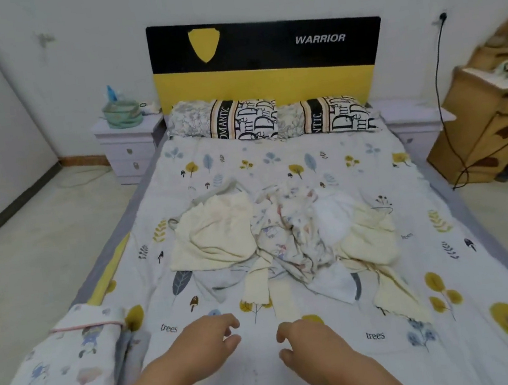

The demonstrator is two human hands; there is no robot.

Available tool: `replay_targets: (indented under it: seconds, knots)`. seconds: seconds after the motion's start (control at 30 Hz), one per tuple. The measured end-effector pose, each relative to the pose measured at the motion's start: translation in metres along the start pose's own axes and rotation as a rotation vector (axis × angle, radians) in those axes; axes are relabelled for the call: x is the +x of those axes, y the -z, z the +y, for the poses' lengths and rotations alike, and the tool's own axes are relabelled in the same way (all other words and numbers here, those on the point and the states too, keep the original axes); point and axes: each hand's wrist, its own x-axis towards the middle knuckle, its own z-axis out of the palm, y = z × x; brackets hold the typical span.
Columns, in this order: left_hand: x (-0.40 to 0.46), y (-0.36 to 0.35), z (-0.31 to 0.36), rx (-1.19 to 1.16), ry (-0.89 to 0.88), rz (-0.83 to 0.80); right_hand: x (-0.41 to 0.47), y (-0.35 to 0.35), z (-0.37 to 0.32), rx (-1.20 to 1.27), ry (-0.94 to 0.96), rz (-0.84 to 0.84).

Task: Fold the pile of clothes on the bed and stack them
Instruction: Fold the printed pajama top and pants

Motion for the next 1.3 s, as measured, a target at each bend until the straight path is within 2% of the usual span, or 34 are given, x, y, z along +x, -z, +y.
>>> replay_targets:
  seconds: [0.27,0.6,0.9,1.13,1.23,1.3]
  knots:
    - [0.061,-0.031,0.075,-0.052,0.022,-0.04,0.018,0.017,0.108,-0.084,-0.054,0.022]
    - [0.179,-0.068,0.082,0.049,-0.01,0.013,0.103,0.022,0.199,-0.13,-0.169,0.153]
    - [0.301,-0.109,0.057,0.034,-0.014,0.078,0.221,-0.022,0.225,-0.021,-0.217,0.267]
    - [0.375,-0.132,0.04,0.001,-0.043,0.223,0.29,-0.051,0.243,-0.109,-0.245,0.406]
    - [0.398,-0.144,0.032,0.143,-0.099,0.208,0.31,-0.058,0.247,-0.145,-0.23,0.486]
    - [0.407,-0.151,0.024,0.274,-0.125,0.135,0.32,-0.061,0.251,-0.146,-0.207,0.439]
